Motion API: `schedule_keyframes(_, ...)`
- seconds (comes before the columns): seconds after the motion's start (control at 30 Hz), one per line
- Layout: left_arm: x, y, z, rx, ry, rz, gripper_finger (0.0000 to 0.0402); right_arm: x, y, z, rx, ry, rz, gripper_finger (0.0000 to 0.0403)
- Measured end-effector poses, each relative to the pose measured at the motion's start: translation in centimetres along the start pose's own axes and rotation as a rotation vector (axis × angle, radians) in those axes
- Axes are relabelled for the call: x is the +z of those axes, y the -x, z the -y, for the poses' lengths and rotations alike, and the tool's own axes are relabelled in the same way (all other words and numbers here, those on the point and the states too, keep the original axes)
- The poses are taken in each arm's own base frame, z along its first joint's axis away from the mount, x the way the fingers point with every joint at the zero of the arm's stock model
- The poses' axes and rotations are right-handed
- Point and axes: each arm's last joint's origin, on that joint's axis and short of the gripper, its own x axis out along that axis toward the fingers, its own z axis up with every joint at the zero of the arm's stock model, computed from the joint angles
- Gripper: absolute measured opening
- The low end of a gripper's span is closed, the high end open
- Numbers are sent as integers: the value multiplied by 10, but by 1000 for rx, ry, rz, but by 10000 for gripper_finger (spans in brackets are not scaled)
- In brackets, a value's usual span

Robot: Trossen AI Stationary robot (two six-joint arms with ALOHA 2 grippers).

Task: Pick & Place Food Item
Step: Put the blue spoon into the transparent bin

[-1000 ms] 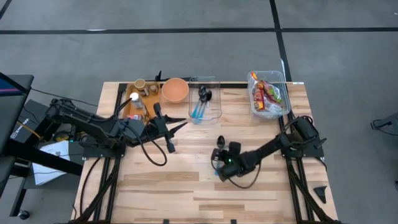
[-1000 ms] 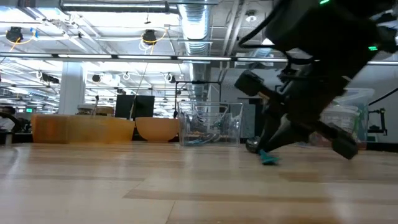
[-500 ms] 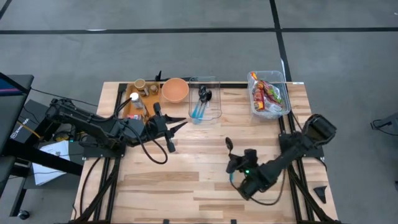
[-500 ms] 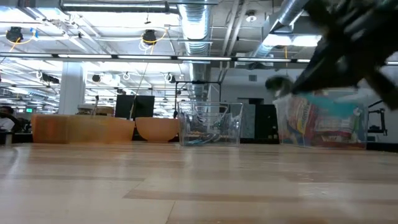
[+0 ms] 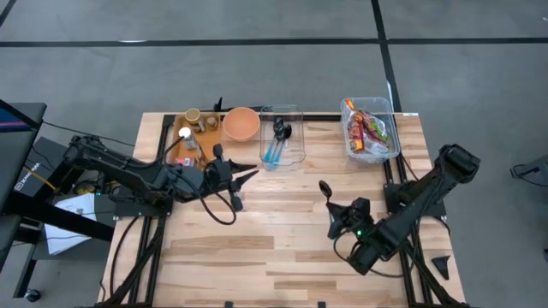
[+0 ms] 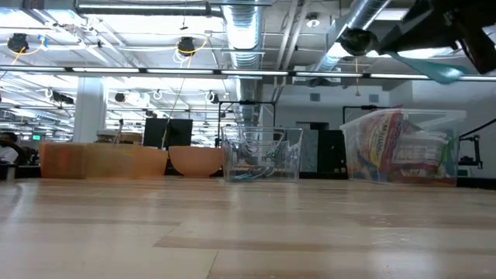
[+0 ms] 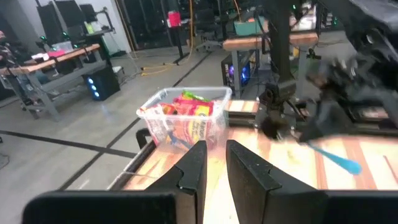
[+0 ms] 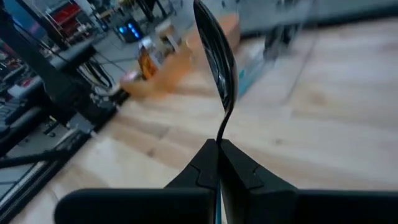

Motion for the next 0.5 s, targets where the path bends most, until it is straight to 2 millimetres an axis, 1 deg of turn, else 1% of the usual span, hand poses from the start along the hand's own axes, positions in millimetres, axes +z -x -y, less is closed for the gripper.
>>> schedule_keyframes(0.1, -5, -4, 7, -13, -11, -14, 53, 13, -2, -1, 8, 31, 39, 1)
schedule_keyframes(0.23, -11, -11, 15, -20, -52, -31, 53, 31, -5, -2, 8, 23, 95, 1)
schedule_keyframes(0.4, -11, -12, 16, -19, -49, -24, 53, 54, -12, -1, -17, 23, 165, 0)
schedule_keyframes(0.5, -10, -12, 16, -19, -48, -22, 53, 64, -19, -2, -42, 51, 183, 0)
